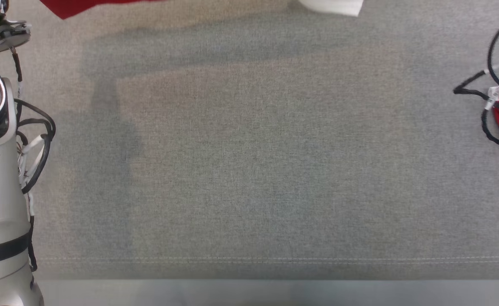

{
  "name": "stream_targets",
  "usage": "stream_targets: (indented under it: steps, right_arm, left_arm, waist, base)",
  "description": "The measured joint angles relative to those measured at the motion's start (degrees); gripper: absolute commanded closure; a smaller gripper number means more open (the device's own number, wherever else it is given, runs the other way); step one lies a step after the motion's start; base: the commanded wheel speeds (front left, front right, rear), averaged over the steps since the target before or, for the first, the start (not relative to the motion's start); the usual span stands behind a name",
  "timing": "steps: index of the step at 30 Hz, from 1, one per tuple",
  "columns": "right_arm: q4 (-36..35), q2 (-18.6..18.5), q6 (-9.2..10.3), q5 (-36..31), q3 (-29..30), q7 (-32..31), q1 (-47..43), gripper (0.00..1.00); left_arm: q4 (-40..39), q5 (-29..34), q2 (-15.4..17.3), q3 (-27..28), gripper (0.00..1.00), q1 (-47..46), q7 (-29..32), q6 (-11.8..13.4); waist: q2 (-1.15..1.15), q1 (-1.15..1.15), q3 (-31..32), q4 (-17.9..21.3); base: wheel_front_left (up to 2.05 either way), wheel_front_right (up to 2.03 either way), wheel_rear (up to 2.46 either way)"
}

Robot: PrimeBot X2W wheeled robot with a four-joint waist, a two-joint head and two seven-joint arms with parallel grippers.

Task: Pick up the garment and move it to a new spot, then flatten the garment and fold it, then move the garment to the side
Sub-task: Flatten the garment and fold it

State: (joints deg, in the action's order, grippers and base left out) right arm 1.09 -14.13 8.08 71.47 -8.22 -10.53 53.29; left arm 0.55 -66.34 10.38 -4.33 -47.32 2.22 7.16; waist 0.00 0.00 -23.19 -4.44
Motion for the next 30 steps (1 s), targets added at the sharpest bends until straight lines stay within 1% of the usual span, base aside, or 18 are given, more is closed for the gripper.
stream_targets:
  steps: [3,6,9,14,17,18,23,25,27,30]
  right_arm:
    - [1.6,1.6,-0.02,0.0,-1.9,-0.5,1.7,1.0]
    - [2.0,2.4,-0.02,1.2,-2.7,-0.9,0.0,1.0]
    - [1.9,3.2,-0.02,3.3,-2.8,-1.2,-5.0,1.0]
    - [-0.5,5.2,-0.05,6.8,-1.9,-1.0,-15.2,1.0]
    - [-1.3,6.1,-1.64,8.2,-1.0,0.4,-21.2,1.0]
    - [-1.4,6.8,-2.5,9.0,-0.8,0.9,-25.4,1.0]
    - [-1.4,7.1,-3.07,9.8,-0.3,2.0,-33.9,1.0]
    - [-1.6,7.1,-3.49,9.9,-0.2,2.0,-36.7,1.0]
    - [-2.2,7.1,-3.52,10.0,0.1,2.4,-39.5,1.0]
    - [-3.3,6.9,-3.45,10.4,1.3,3.1,-44.1,1.0]
  left_arm:
    - [3.2,0.1,0.0,-0.2,1.0,-0.5,-1.1,-0.2]
    - [5.5,0.5,-0.3,-1.7,1.0,0.5,-1.4,-2.0]
    - [6.5,0.5,-0.8,-3.2,1.0,3.8,-1.8,-4.4]
    - [7.7,-0.2,-2.4,-4.5,1.0,10.5,-2.5,-7.3]
    - [9.5,-0.4,-2.7,-4.6,1.0,14.4,-4.1,-8.9]
    - [11.0,-0.5,-2.7,-4.2,1.0,17.5,-4.9,-9.8]
    - [12.3,-0.6,-2.8,-3.2,1.0,24.1,-6.9,-10.8]
    - [12.3,-1.6,-3.5,-2.4,1.0,26.1,-7.7,-10.8]
    - [12.3,-2.2,-4.0,-2.2,1.0,28.2,-7.8,-11.2]
    - [12.4,-3.2,-4.8,-2.8,1.0,31.2,-7.8,-11.2]
  waist:
    - [0.0,0.0,-2.0,-0.5]
    - [0.0,0.0,-3.3,-0.8]
    - [0.0,0.0,-4.1,-1.1]
    - [0.0,0.01,-4.0,-0.8]
    - [0.0,0.0,-3.2,-0.6]
    - [0.0,0.0,-2.4,-0.4]
    - [0.0,0.0,0.3,0.4]
    - [0.0,0.0,1.6,0.7]
    - [0.0,0.0,3.0,1.0]
    - [0.0,0.0,5.1,1.3]
  base:
    - [0.0,0.0,0.0]
    - [0.0,0.0,0.0]
    - [0.0,0.0,0.0]
    - [0.0,0.0,0.0]
    - [0.0,0.0,0.0]
    - [0.0,0.0,0.0]
    - [0.0,0.0,0.0]
    - [0.0,0.0,0.0]
    - [0.0,0.0,0.0]
    - [0.0,0.0,0.0]
